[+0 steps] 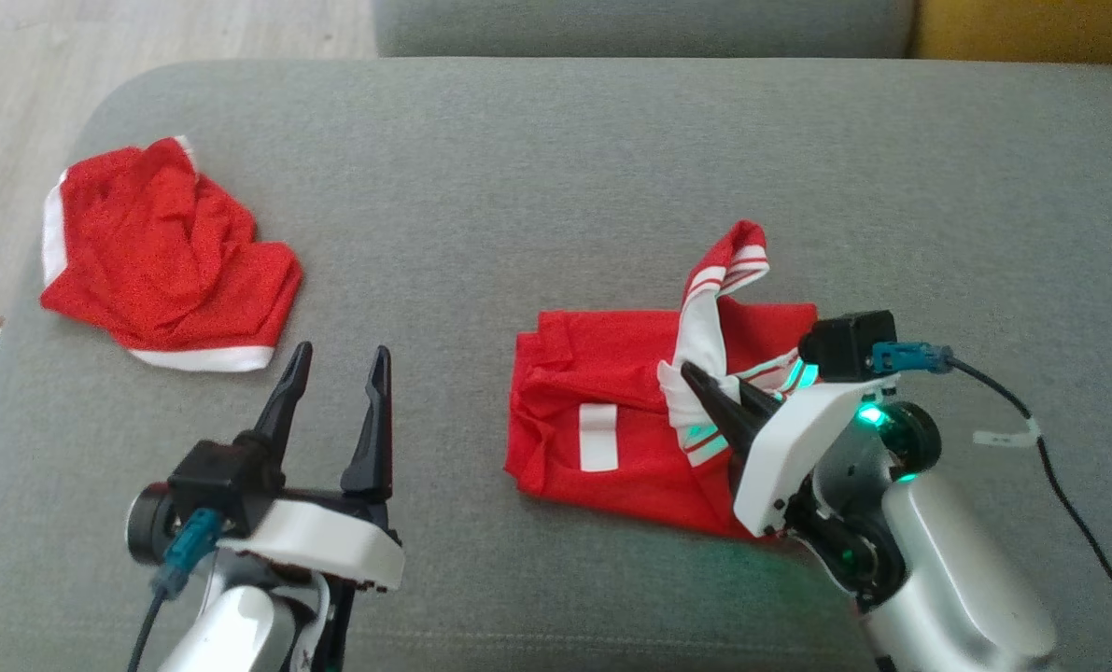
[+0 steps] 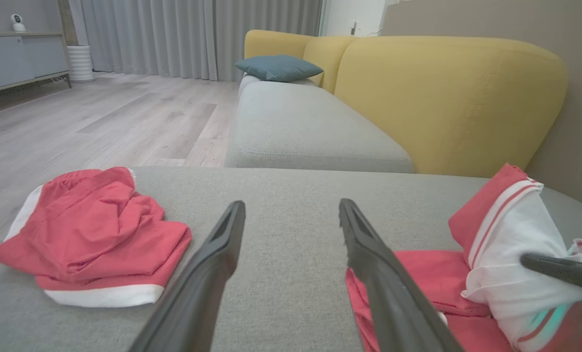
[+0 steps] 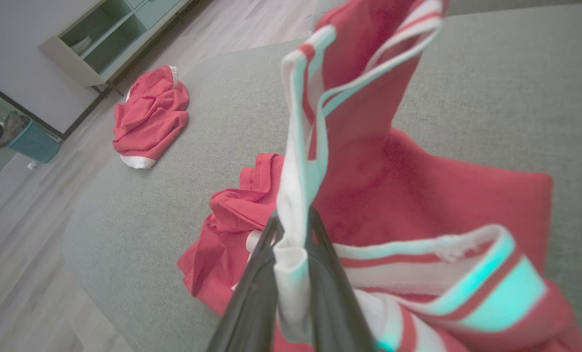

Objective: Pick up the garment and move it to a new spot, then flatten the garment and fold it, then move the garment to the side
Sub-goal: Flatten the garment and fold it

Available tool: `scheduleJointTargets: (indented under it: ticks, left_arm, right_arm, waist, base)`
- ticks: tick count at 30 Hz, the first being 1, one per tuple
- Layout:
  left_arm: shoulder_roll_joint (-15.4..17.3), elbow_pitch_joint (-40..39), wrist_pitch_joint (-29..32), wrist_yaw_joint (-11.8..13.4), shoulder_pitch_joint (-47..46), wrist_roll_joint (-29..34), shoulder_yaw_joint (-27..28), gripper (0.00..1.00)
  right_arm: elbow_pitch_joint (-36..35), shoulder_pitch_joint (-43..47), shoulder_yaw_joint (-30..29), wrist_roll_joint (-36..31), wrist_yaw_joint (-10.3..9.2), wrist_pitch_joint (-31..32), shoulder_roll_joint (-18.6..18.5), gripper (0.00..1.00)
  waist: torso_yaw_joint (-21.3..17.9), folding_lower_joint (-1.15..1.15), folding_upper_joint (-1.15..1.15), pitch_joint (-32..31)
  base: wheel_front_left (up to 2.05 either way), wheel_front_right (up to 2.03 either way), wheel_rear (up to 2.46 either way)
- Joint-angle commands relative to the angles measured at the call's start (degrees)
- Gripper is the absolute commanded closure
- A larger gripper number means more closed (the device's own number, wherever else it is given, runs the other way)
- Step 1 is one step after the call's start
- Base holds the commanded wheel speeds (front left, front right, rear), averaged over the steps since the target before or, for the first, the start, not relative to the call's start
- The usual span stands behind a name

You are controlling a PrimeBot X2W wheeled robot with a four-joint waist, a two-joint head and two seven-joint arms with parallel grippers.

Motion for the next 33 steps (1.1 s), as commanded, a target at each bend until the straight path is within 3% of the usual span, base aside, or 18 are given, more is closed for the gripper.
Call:
scheduleJointTargets:
  ticks: [1, 2, 3, 4, 5, 13, 17, 22, 28, 33]
  left_arm:
    - [0.5, -1.5, 0.1, -0.2, -2.7, 0.0, 1.6, 0.0]
    - [0.4, -1.3, 0.1, -0.2, -2.8, 0.0, 1.5, 0.0]
    - [0.3, -1.2, 0.1, -0.3, -2.8, 0.1, 1.3, 0.0]
    - [0.3, -1.0, 0.2, -0.3, -2.9, 0.1, 1.1, 0.0]
    - [0.3, -0.9, 0.3, -0.3, -2.9, 0.2, 1.0, 0.0]
    - [0.4, -1.1, 0.3, 0.3, -2.7, 0.2, 0.9, 0.0]
    - [0.7, -1.2, 0.2, 0.7, -2.4, 0.1, 1.3, 0.0]
    - [1.3, -1.6, 0.1, 1.3, -2.0, 0.3, 1.7, 0.0]
    - [2.4, -2.7, 0.3, 2.4, -1.8, 0.7, 2.5, 0.0]
    - [3.5, -3.1, 0.3, 2.8, -1.7, 0.7, 3.4, 0.0]
  right_arm:
    - [0.1, -3.5, 1.0, 1.0, -0.04, -2.1, 0.9, 1.0]
    - [2.1, -4.1, 1.5, 1.3, -0.04, -3.2, 1.1, 1.0]
    - [3.9, -4.6, 1.7, 2.0, -0.04, -4.5, 1.3, 0.79]
    - [5.5, -5.1, 2.1, 2.6, -0.04, -5.7, 1.4, 0.19]
    - [6.7, -5.5, 2.7, 3.6, -0.04, -7.2, 1.5, 0.0]
    - [7.9, -9.2, 6.3, 8.9, -0.04, -21.2, 1.5, 0.0]
    - [4.1, -9.5, 4.8, 5.8, -0.04, -27.6, 1.5, 0.0]
    - [-2.5, -5.9, -3.3, -3.5, -0.04, -31.1, -0.9, 0.0]
    - [-12.3, 4.5, -16.3, -12.4, -0.04, -28.8, -4.0, 0.0]
    - [-17.5, 11.2, -20.9, -14.4, -0.04, -26.7, -3.0, 0.0]
  waist:
    - [1.1, 0.0, 0.0, 0.2]
    - [1.4, 0.0, 0.0, 0.2]
    - [1.8, 0.0, 0.0, 0.2]
    - [2.2, 0.0, 0.0, 0.3]
    - [2.4, 0.0, 0.0, 0.4]
    - [2.3, 0.0, 0.0, 0.6]
    - [1.2, 0.0, 0.0, 0.5]
    - [-0.7, 0.0, 0.0, 0.5]
    - [-3.0, 0.0, 0.0, 0.8]
    - [-4.3, 0.0, 0.0, 1.1]
  base:
    - [0.0, 0.0, 0.0]
    - [0.0, 0.0, 0.0]
    - [0.0, 0.0, 0.0]
    - [0.0, 0.0, 0.0]
    - [0.0, 0.0, 0.0]
    - [0.0, 0.0, 0.0]
    - [0.0, 0.0, 0.0]
    - [0.0, 0.0, 0.0]
    - [0.0, 0.0, 0.0]
    - [0.0, 0.0, 0.0]
